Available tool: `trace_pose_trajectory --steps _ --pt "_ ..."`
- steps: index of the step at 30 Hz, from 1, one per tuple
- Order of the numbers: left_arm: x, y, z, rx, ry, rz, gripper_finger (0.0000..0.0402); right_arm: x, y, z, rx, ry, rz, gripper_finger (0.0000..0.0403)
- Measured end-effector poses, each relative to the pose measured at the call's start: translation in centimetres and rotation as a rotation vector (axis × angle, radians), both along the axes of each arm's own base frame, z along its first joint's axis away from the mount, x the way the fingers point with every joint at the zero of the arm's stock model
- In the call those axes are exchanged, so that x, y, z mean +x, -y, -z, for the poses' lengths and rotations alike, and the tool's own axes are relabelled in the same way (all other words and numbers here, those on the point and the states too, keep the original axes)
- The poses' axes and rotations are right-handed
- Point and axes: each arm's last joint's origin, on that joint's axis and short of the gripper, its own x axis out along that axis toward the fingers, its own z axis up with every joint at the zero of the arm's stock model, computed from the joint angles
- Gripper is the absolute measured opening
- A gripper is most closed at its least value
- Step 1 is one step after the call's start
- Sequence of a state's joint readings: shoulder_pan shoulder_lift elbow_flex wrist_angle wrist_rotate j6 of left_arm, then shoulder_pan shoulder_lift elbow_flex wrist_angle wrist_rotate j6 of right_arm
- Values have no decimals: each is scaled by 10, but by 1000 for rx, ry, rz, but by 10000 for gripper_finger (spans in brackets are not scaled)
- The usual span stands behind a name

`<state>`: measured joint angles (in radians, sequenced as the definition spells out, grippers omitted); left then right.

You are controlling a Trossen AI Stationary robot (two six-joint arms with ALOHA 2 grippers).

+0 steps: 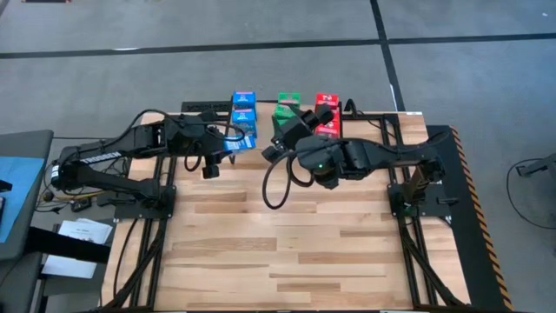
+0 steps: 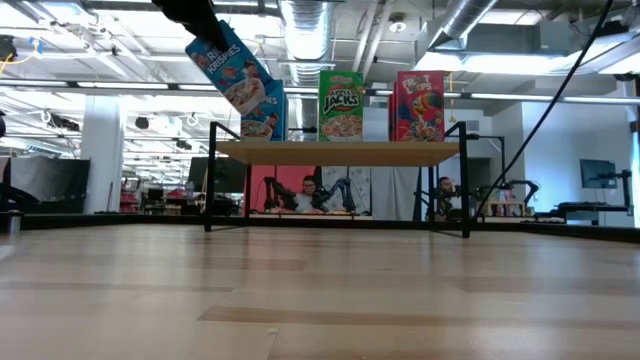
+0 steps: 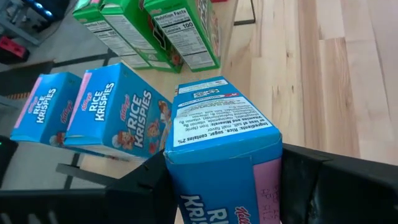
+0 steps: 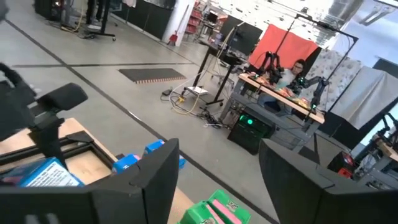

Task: Stack cereal on shelf
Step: Put the blue cereal box on the shelf aligned with the other blue cereal boxes

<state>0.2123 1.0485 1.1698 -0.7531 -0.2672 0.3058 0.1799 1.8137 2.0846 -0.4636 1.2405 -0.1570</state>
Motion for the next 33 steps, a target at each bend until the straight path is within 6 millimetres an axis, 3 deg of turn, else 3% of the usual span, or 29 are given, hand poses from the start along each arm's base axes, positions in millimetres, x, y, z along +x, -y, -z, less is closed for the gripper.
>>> trace_pose_trajectory --steps 18,33 --pt "1 2 0 -98 37 32 179 6 0 3 70 5 -240 240" --pt "1 4 1 -138 39 55 179 6 8 19 258 -20 -347 305"
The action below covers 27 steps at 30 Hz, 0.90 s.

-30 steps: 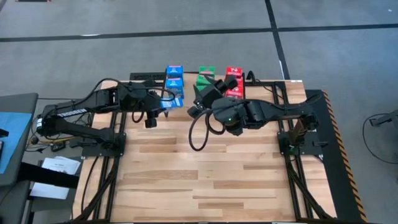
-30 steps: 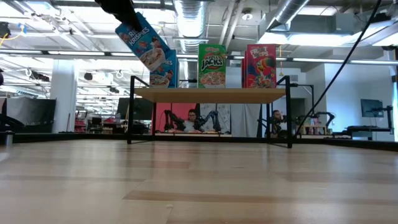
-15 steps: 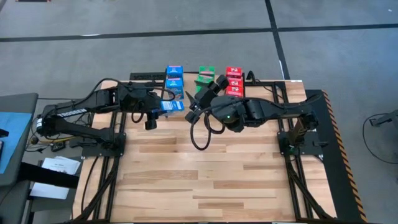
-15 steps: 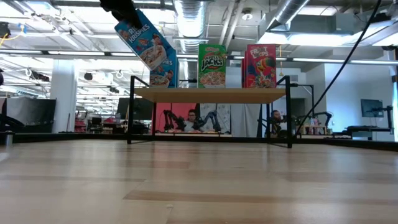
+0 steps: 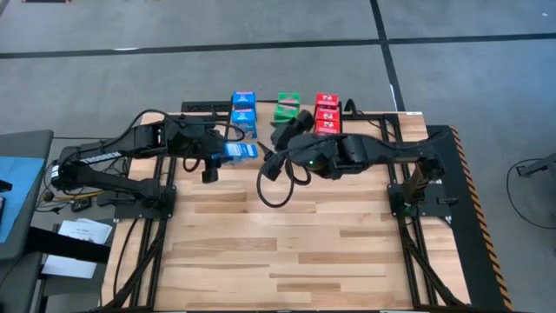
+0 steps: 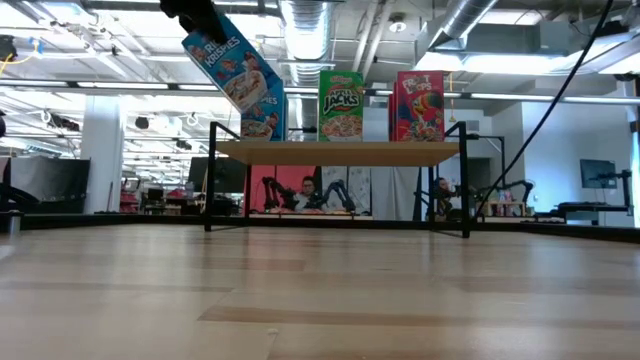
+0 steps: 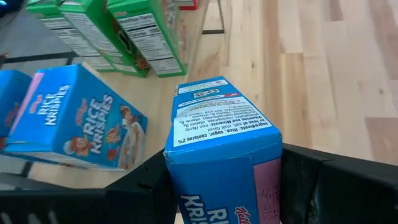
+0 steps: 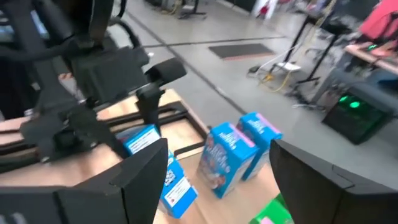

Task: Stack cereal on shelf
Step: Put the blue cereal box on the shelf aligned with the other blue cereal boxes

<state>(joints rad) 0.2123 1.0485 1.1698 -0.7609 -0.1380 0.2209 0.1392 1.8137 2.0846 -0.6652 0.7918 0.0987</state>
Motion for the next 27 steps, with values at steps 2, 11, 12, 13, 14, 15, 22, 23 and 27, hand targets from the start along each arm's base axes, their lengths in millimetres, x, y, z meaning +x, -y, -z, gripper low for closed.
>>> trace_pose_trajectory --steps 2,11,12,13,14,15,22,23,27 --pt "0 0 0 -11 3 8 179 0 2 1 14 -13 -27 313" --pt "0 1 0 -56 18 -9 179 3 5 2 56 -18 -120 320" --pt "0 1 0 -60 20 -10 179 3 6 2 63 -17 -132 320" --pt "0 1 0 -61 21 -9 179 3 7 2 67 -18 -139 320" --pt "0 2 0 -62 21 -7 179 4 8 3 71 -22 -144 320" --pt "1 3 0 -62 21 -3 179 7 9 5 71 -22 -143 320" --pt "3 11 -2 -57 41 38 179 21 11 20 78 -85 -232 320" --pt "4 12 -2 -55 41 44 179 22 11 23 71 -103 -240 320" --pt "4 14 -2 -48 44 61 179 29 9 29 39 -144 -304 320"
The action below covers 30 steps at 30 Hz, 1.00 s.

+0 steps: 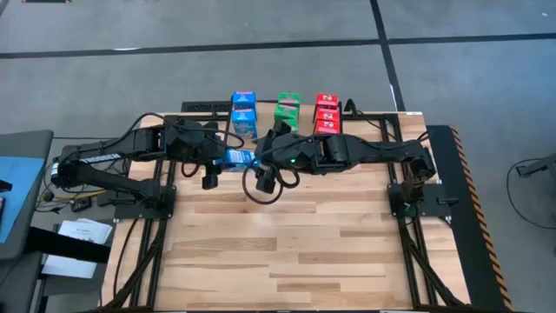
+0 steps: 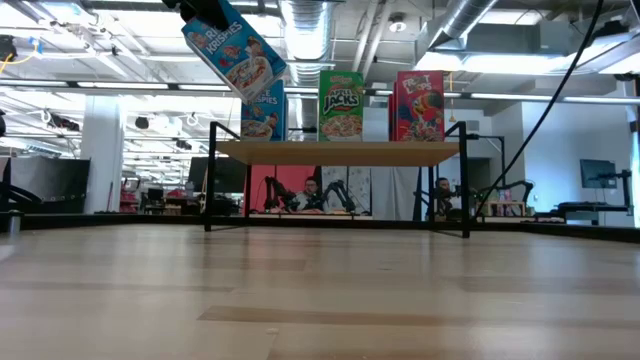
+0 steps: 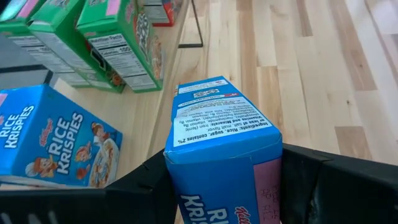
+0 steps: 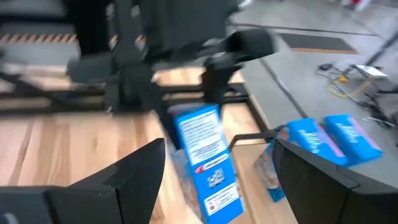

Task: Stack cereal on shelf
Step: Put the blue cereal box on the shelf aligned with the other blue cereal boxes

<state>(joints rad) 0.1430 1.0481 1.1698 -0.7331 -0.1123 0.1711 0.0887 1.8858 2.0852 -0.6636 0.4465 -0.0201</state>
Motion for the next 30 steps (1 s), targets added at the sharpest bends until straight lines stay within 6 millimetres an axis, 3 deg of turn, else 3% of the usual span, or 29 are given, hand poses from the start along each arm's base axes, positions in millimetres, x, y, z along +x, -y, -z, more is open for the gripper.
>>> trace_pose_trajectory --steps 5,30 --pt "1 4 0 24 -4 35 179 1 0 1 -9 -23 -102 320" --pt "10 8 -15 116 156 100 179 5 26 4 56 -14 -163 320"
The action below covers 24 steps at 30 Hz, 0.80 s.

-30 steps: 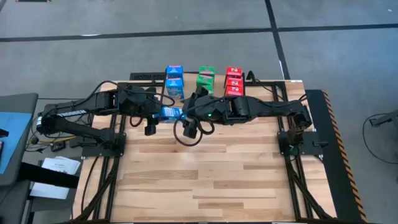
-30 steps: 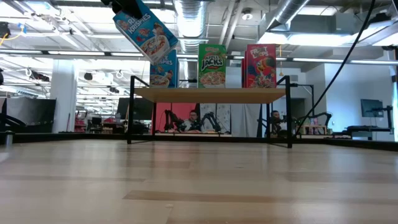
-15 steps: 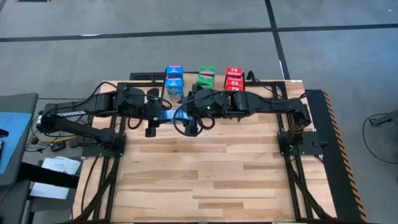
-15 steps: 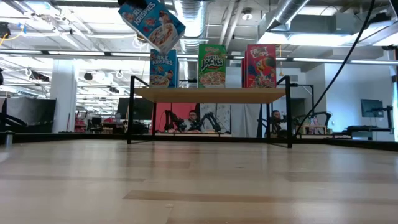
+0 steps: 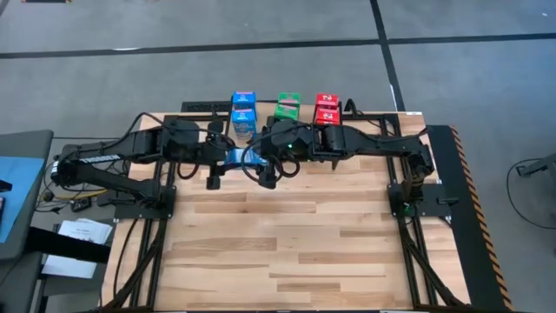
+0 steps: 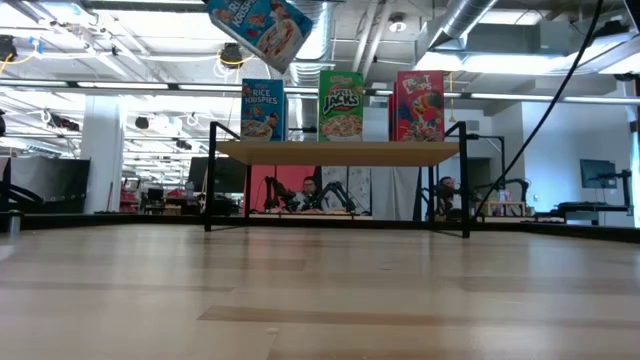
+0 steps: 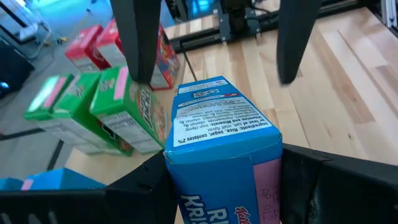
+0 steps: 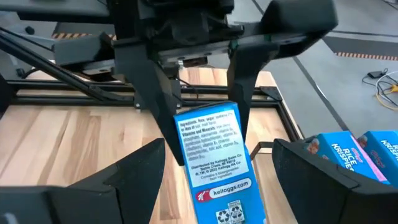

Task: Stack cereal on shelf
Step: Put the blue cereal box on the shelf aligned with the other blue cereal boxes

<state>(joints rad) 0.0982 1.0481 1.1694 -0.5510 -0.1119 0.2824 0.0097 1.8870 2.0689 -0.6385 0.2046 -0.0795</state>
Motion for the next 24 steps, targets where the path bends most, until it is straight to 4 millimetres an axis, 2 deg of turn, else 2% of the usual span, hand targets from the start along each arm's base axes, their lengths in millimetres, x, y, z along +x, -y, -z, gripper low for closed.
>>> trace_pose_trajectory --steps 16,24 --pt "3 0 -7 33 77 13 179 -2 9 5 59 -45 0 318" --pt "4 0 -9 42 90 34 179 -3 12 6 73 -58 13 284"
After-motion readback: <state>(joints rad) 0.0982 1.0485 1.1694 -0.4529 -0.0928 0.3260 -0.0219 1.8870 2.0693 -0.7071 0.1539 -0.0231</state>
